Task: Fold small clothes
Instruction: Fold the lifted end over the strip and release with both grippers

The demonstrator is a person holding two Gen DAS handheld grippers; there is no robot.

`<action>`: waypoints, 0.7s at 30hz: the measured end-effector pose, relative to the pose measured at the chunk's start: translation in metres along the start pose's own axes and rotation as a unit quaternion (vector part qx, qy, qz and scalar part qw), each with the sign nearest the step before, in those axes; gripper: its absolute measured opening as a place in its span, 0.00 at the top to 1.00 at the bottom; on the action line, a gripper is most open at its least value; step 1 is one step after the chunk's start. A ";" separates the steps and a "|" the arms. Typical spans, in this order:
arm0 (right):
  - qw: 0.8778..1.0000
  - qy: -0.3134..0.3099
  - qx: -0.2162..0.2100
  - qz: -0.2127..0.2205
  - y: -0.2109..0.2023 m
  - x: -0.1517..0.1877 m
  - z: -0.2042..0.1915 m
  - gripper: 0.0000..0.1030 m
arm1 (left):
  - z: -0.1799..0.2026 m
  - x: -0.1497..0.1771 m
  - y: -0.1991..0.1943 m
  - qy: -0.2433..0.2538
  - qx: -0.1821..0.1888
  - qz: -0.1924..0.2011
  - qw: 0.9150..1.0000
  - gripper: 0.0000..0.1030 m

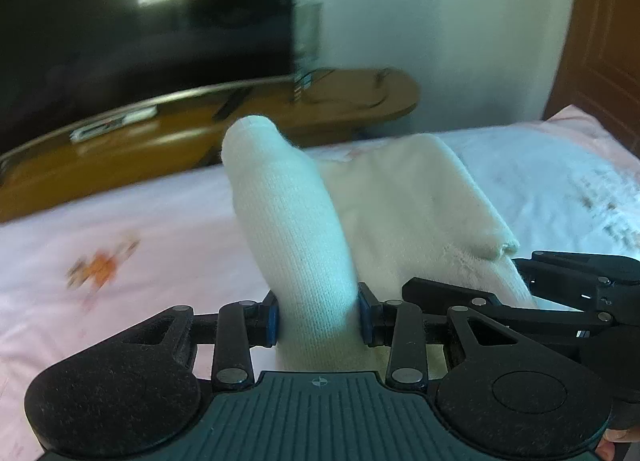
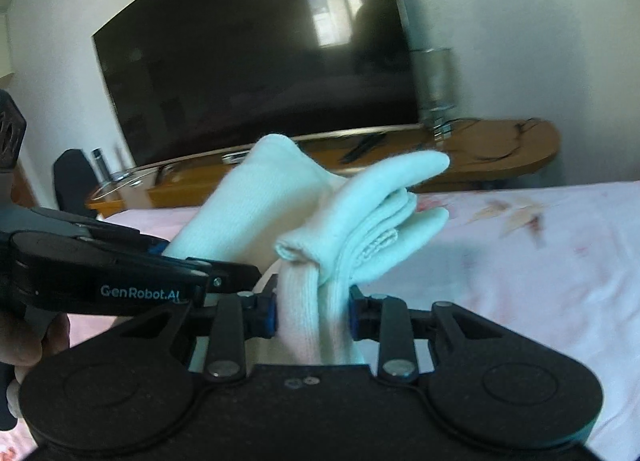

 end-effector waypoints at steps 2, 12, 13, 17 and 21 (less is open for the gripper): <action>1.000 0.003 -0.009 -0.015 0.010 0.010 -0.020 0.71 | -0.019 0.015 -0.004 -0.010 -0.011 -0.009 1.000 0.64; 0.997 0.010 -0.019 -0.077 0.061 0.060 -0.060 0.70 | -0.085 0.080 0.014 -0.077 -0.034 -0.002 0.996 0.25; 0.995 0.048 -0.032 -0.085 0.065 0.065 -0.049 0.69 | -0.093 0.086 0.012 -0.086 -0.039 0.003 0.996 0.11; 0.978 0.145 -0.093 -0.116 0.071 0.073 -0.023 0.67 | -0.114 0.098 0.016 -0.141 -0.009 0.020 0.990 0.07; 0.971 0.182 -0.120 -0.098 0.065 0.054 -0.003 0.54 | -0.125 0.089 0.013 -0.148 -0.006 0.052 0.988 0.07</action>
Point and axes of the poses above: each gripper's, at about its wrist camera, not at the fingertips, and y roughly the way its jaws point, z to its right, x to its underside, the point moved 8 cm from there along y, roughly the way its jaws point, and after that the axes turned 10 degrees about x, right-handed, at the moved point
